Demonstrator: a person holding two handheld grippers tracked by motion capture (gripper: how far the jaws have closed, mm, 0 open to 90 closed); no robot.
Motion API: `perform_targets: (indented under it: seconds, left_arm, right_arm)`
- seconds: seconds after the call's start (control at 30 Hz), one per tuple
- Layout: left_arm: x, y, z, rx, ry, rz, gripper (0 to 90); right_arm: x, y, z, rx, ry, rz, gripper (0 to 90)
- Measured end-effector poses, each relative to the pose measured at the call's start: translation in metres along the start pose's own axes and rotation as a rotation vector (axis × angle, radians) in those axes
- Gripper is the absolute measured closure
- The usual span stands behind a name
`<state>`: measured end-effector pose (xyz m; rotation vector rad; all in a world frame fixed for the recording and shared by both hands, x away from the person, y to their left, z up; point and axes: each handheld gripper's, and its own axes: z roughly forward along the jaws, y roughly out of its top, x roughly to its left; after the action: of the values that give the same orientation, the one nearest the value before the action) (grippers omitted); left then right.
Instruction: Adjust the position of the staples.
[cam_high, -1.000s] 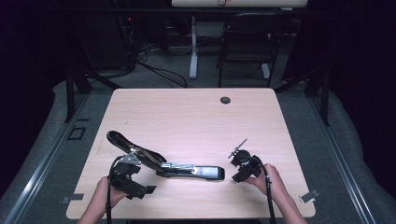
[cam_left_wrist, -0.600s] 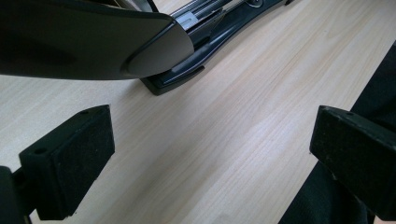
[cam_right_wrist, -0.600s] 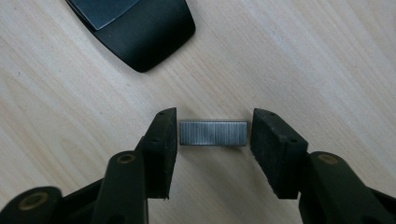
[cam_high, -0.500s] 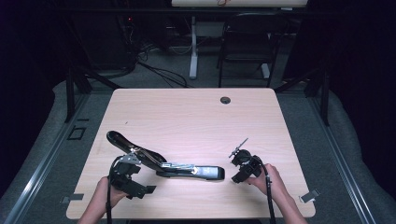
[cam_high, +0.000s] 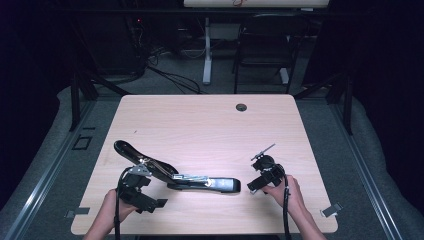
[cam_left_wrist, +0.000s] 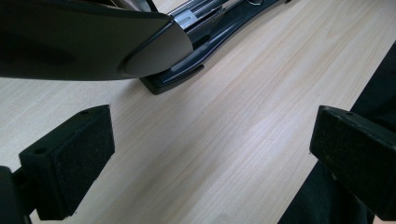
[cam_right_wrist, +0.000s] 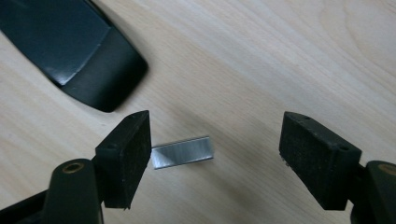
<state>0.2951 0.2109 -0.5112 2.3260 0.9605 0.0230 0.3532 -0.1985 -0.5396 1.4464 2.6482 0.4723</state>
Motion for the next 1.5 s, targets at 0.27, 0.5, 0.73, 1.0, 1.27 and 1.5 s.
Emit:
perform_targets:
  seconds: [0.27, 0.5, 0.73, 1.0, 1.27, 1.5]
  left_arm:
    - [0.0, 0.0, 0.001, 0.008, 0.004, -0.002, 0.0]
    - [0.001, 0.0, -0.001, 0.005, 0.006, 0.002, 0.0]
    - [0.002, -0.001, -0.001, 0.002, 0.009, -0.01, 0.0]
    - [0.002, -0.001, -0.001, 0.014, 0.011, -0.002, 0.0]
    - [0.002, -0.001, -0.001, 0.017, 0.014, -0.001, 0.0]
    - [0.003, -0.001, -0.001, 0.012, 0.016, -0.009, 0.0]
  right_arm:
    - [0.006, 0.001, 0.006, 0.005, -0.013, -0.01, 25.6]
    - [0.006, 0.001, 0.006, 0.036, -0.044, -0.055, 28.2]
    - [-0.001, -0.001, 0.003, 0.047, -0.054, -0.028, 30.6]
    - [-0.006, -0.003, -0.002, 0.065, -0.055, -0.016, 32.7]
    - [-0.01, -0.005, -0.004, 0.088, -0.055, -0.003, 33.1]
    - [-0.015, -0.008, -0.007, 0.125, -0.069, -0.007, 33.1]
